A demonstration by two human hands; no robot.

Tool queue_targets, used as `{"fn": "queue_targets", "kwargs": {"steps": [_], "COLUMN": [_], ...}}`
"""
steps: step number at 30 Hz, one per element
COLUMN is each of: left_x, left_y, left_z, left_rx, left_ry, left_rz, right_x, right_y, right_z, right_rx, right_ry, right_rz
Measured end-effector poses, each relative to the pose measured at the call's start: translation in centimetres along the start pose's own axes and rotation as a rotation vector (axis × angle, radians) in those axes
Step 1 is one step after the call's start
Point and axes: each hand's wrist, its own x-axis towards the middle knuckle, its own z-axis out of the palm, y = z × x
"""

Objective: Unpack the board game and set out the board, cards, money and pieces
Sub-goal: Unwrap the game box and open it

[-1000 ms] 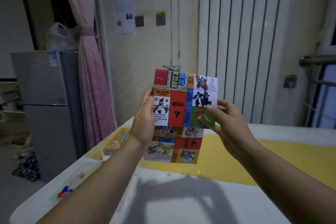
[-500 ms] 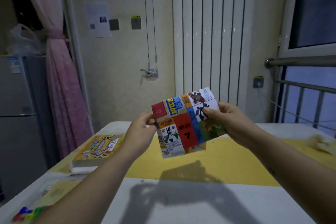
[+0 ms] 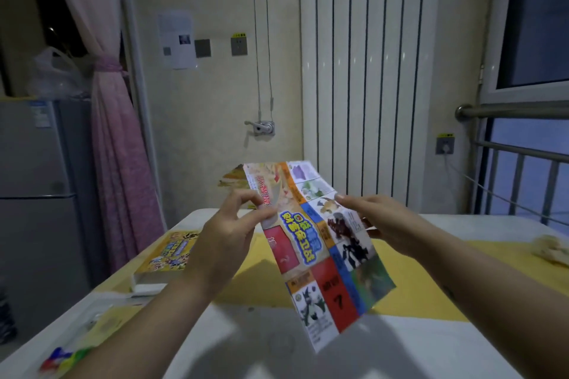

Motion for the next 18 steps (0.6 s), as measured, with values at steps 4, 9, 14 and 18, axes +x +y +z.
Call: {"fn": "queue_targets", "kwargs": {"steps": [4, 9, 14, 18], "left_x": [0.4, 0.3, -0.2, 0.3], "left_y": [0.5, 0.4, -0.3, -0.5], "left_z": [-0.6, -0.3, -0.1, -0.7], "left_rx": [-0.028, -0.059, -0.152, -0.212], "left_ry": [0.018, -0.007, -0.065, -0.027], "left_rz": [0.053, 0.042, -0.102, -0.295], "right_x": [0.3, 0.7, 0.8, 0.1], "right_y": [-0.3, -1.6, -3.1, -5.0], "right_z": [0.7, 1.6, 1.4, 0.9], "right_rx": [-0.028, 0.088, 0.053, -0.171], "right_ry": [-0.006, -0.029, -0.059, -0.144], "right_rz": [0.011, -0.041, -0.114, -0.237]}}
